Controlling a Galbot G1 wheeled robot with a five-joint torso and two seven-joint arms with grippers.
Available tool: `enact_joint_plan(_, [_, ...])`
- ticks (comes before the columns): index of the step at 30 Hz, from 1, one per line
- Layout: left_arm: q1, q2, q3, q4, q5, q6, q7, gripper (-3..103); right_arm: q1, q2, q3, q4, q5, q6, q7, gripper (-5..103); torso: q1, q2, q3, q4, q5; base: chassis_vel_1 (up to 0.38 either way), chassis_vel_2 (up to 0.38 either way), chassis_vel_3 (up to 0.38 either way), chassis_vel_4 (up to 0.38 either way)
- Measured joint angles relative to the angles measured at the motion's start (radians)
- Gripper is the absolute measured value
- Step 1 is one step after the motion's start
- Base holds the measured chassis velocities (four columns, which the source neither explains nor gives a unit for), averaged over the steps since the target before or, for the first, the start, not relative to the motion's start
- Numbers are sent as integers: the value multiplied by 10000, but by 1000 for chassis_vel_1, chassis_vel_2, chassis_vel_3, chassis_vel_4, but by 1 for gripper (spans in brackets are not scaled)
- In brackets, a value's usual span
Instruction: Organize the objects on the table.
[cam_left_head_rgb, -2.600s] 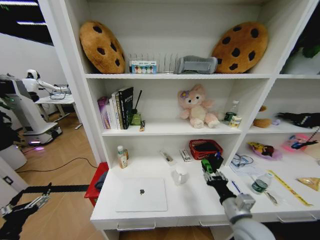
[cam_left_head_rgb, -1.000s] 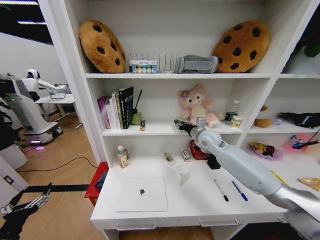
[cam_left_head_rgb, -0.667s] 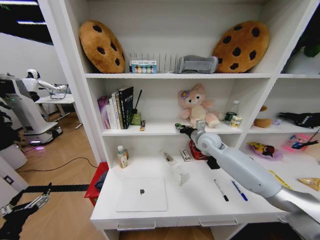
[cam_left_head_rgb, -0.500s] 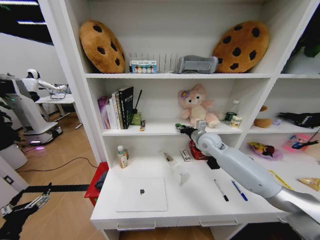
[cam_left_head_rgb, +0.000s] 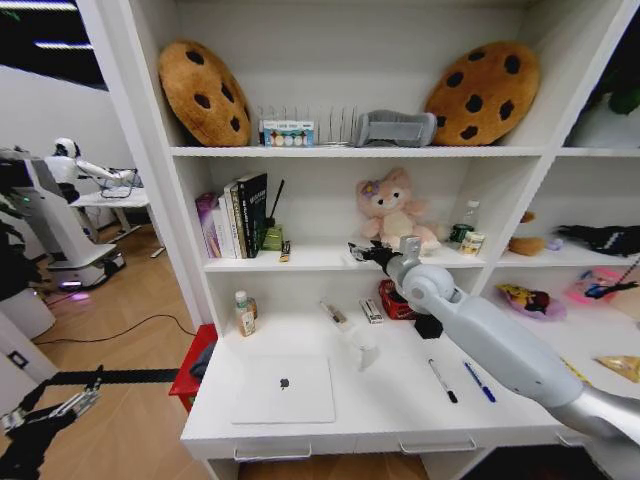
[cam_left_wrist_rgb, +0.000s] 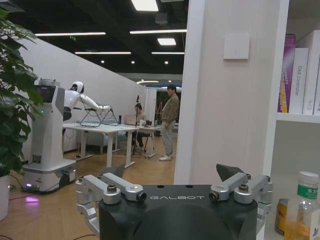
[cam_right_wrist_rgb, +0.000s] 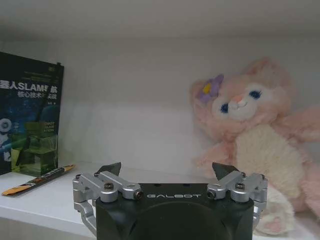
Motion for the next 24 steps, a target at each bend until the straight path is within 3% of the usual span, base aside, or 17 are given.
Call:
enact_joint_plan(2, [0, 0, 0, 0, 0, 0, 2, 100, -2021, -586, 1550, 1243, -993, 277, -341, 100, -1, 1, -1, -2, -4, 0, 0, 0, 0])
enact_joint_plan(4, [0, 0, 0, 1, 1, 1, -1, 100, -2833, -567, 2104, 1506, -1266, 444, -460, 100, -2, 1, -2, -2, 0, 0, 0, 0, 0])
enact_joint_plan(6, [-1, -1, 0, 0, 0, 0, 4, 100, -4699, -76, 3680, 1999, -1565, 787, -533, 100, -1, 0, -1, 0, 4, 0, 0, 0, 0])
enact_joint_plan(9, [0, 0, 0, 0, 0, 0, -1, 100, -5599, 203, 4411, 2209, -1677, 934, -563, 100, -1, 1, -1, 2, 0, 0, 0, 0, 0])
enact_joint_plan(12, [0, 0, 0, 1, 0, 1, -2, 100, -7899, 947, 5847, 2455, -2576, 1373, -990, 100, -1, 0, 0, 0, 1, 0, 0, 0, 0])
enact_joint_plan(13, [0, 0, 0, 1, 0, 1, -2, 100, -7899, 947, 5847, 2455, -2576, 1373, -990, 100, -1, 0, 0, 0, 1, 0, 0, 0, 0])
enact_joint_plan(17, [0, -1, 0, 1, 0, 1, -1, 100, -9796, 2158, 6864, 2353, -3858, 2134, -1574, 100, -1, 0, 0, 3, -1, 0, 0, 0, 0])
enact_joint_plan(24, [0, -1, 0, 1, 0, 1, 3, 100, -11351, 3445, 7352, 1990, -4756, 3119, -2151, 100, -2, 0, 0, 1, -1, 0, 0, 0, 0])
